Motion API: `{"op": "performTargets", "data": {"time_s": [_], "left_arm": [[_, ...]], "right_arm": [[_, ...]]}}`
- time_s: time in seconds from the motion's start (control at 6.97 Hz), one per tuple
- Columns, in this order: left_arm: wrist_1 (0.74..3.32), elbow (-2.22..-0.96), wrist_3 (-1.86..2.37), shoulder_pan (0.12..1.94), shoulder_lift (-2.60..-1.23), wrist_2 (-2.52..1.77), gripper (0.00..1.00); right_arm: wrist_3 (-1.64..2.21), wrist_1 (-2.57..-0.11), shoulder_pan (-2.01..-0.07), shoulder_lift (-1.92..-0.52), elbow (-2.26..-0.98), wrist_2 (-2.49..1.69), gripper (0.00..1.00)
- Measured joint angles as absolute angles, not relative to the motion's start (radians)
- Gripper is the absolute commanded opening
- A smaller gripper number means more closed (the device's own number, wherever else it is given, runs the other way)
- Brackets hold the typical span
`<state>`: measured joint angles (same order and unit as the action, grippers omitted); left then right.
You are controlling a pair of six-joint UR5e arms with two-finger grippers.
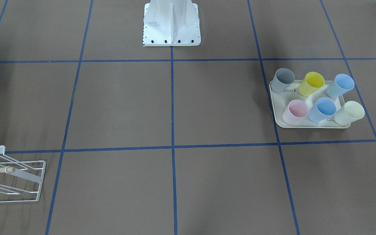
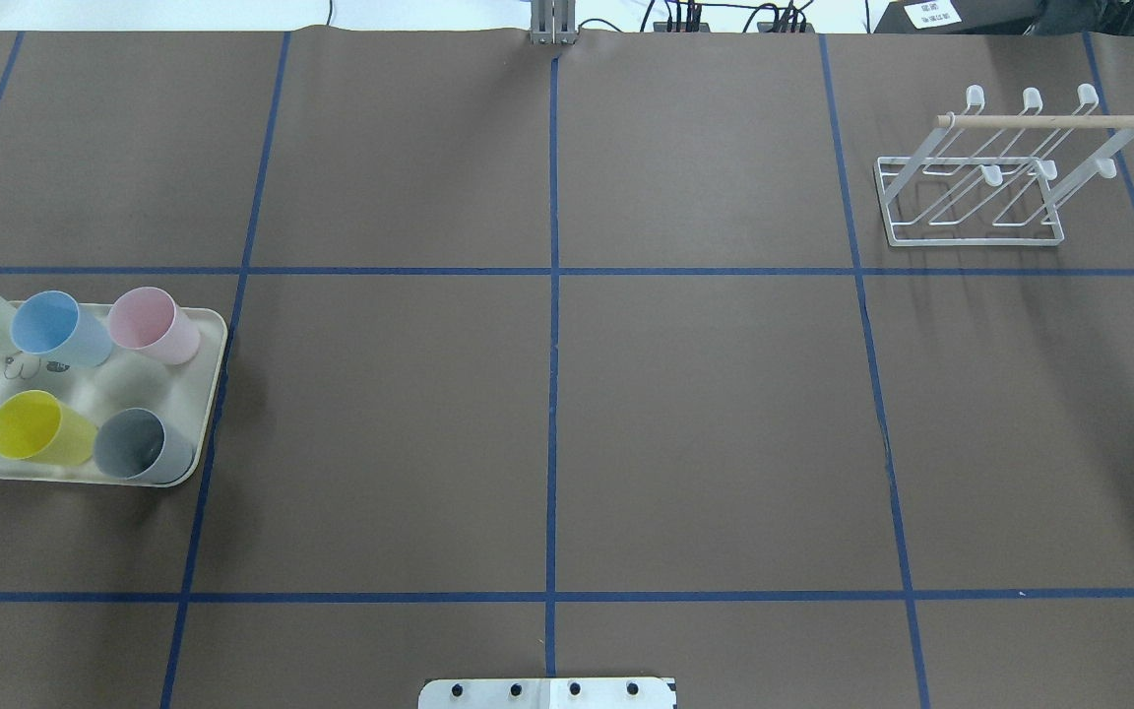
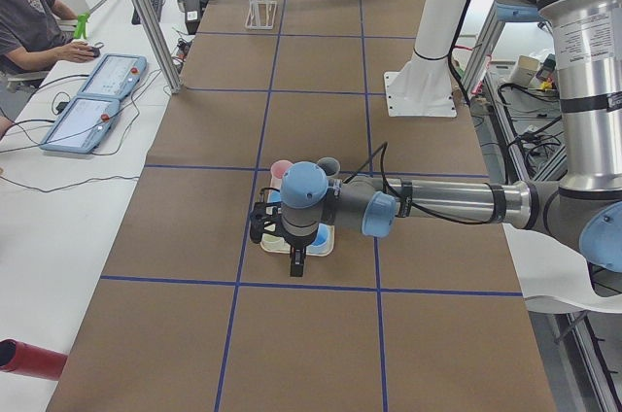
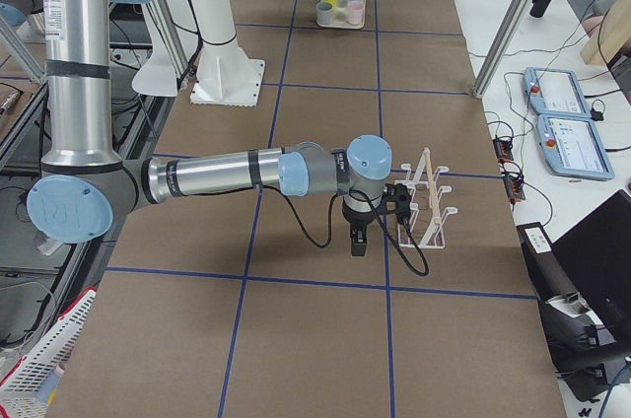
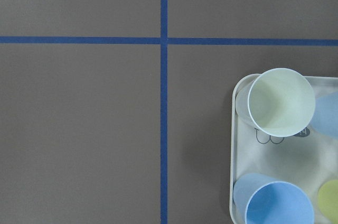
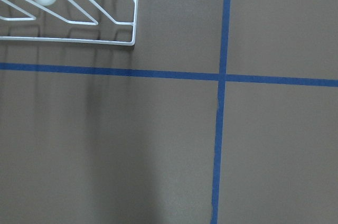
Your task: Transfer IKEA cup to right arm and place on rack
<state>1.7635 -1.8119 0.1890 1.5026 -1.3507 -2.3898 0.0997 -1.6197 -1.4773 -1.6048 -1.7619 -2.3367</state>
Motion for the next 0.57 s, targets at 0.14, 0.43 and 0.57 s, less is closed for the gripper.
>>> {"op": "performTargets", "data": {"time_s": [0.14,0.43,0.57], "left_arm": [[1.766,-1.814,0.189,1.503,-1.348,-2.388,1.00],[1.774,-1.820,0.189,1.502,-1.339,-2.383,1.00],[1.776,-1.819,0.191,1.501,-1.336,-2.386,1.00]], "right_arm": [[0.100,-1.618,-1.477,-1.605,-1.762,-2.336,1.00],[0.100,-1.615,-1.474,-1.605,-1.761,-2.337,1.00],[0.103,-1.612,-1.472,-1.604,-1.760,-2.340,1.00]]}}
